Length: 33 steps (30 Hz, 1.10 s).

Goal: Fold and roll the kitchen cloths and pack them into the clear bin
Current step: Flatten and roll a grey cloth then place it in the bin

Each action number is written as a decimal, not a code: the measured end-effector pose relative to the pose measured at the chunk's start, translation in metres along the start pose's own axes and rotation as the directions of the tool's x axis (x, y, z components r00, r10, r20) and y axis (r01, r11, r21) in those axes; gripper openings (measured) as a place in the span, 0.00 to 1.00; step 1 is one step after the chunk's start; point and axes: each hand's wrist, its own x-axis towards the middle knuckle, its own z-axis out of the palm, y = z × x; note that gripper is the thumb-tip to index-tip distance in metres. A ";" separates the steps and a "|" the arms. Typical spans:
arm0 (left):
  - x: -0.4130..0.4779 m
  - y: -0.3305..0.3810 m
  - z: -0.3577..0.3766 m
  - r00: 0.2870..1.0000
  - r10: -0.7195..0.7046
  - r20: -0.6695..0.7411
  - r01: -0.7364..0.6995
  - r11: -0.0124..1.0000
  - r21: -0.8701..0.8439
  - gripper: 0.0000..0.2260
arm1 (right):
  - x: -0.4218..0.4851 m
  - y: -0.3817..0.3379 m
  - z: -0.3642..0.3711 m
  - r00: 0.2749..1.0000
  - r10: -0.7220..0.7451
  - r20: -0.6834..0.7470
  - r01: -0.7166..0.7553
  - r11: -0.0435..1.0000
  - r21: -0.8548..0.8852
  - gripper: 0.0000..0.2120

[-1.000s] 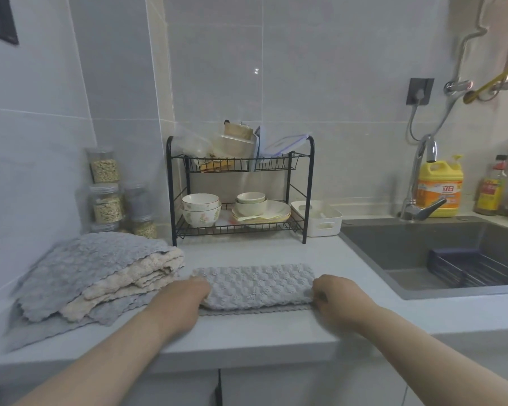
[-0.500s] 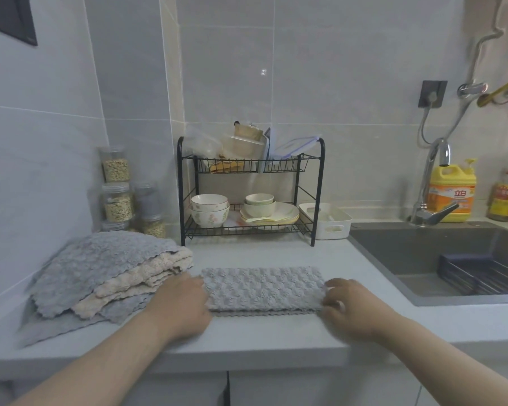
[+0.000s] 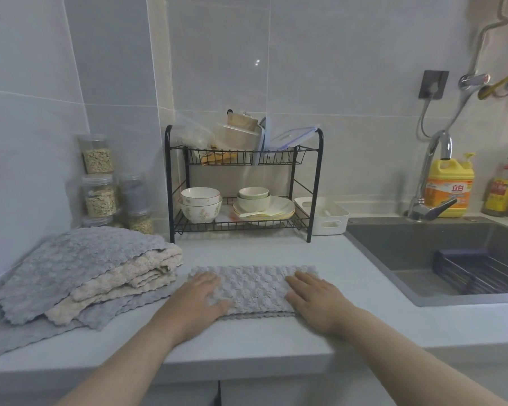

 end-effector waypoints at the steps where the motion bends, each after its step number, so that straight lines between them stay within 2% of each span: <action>1: -0.001 -0.001 0.000 0.995 -0.054 -0.081 0.043 0.990 -0.137 0.26 | 0.003 0.003 0.001 0.996 0.060 -0.058 -0.054 0.994 0.095 0.30; 3: -0.002 -0.005 -0.001 0.951 -0.188 -0.247 0.116 0.953 -0.280 0.18 | 0.010 0.015 0.001 0.940 0.290 -0.178 -0.267 0.953 0.145 0.32; 4: -0.002 -0.007 -0.002 0.927 -0.227 -0.300 0.145 0.951 -0.271 0.12 | 0.012 0.019 -0.001 0.904 0.379 -0.198 -0.368 0.925 0.089 0.35; 5: -0.003 -0.007 -0.003 0.913 -0.248 -0.323 0.172 0.954 -0.245 0.06 | 0.013 0.020 -0.004 0.884 0.427 -0.190 -0.429 0.903 0.032 0.34; 7: -0.003 -0.007 -0.004 0.923 -0.238 -0.303 0.195 0.967 -0.166 0.04 | 0.013 0.014 -0.009 0.873 0.460 -0.163 -0.460 0.887 0.035 0.22; 8: -0.003 -0.007 -0.003 0.934 -0.219 -0.284 0.186 0.973 -0.138 0.04 | 0.014 0.010 -0.010 0.886 0.433 -0.167 -0.431 0.901 0.053 0.18; 10: -0.002 -0.009 -0.003 0.948 -0.185 -0.259 0.149 0.977 -0.152 0.06 | 0.014 0.005 -0.015 0.903 0.392 -0.178 -0.380 0.920 0.099 0.12; 13: -0.002 -0.012 -0.002 0.977 -0.139 -0.160 0.105 0.973 -0.205 0.15 | 0.016 0.016 -0.031 0.859 0.466 -0.213 -0.406 0.872 0.273 0.08; 16: 0.002 -0.009 0.001 0.992 -0.026 -0.126 0.031 0.999 0.038 0.24 | 0.016 0.026 -0.048 0.828 0.528 -0.187 -0.395 0.787 0.473 0.19; 18: 0.005 -0.006 0.000 0.992 0.000 -0.124 0.015 0.992 0.124 0.24 | 0.016 0.019 -0.053 0.852 0.490 -0.187 -0.298 0.746 0.595 0.23; 22: 0.005 -0.008 0.001 0.995 0.001 -0.098 0.010 0.994 0.111 0.25 | 0.023 -0.015 -0.062 0.919 0.318 -0.234 -0.090 0.745 0.660 0.17; 25: 0.003 -0.009 0.000 0.996 0.000 -0.090 0.008 0.997 0.082 0.26 | 0.033 -0.041 -0.067 0.951 0.211 -0.227 -0.048 0.824 0.565 0.17; 28: 0.002 -0.006 -0.001 0.996 -0.003 -0.089 0.010 0.997 0.079 0.26 | 0.038 -0.069 -0.069 0.975 0.101 -0.197 -0.009 0.908 0.419 0.22; 33: -0.001 -0.004 -0.003 0.995 -0.002 -0.101 0.012 0.995 0.104 0.28 | 0.047 -0.112 -0.055 0.990 -0.026 -0.136 0.065 0.954 0.292 0.21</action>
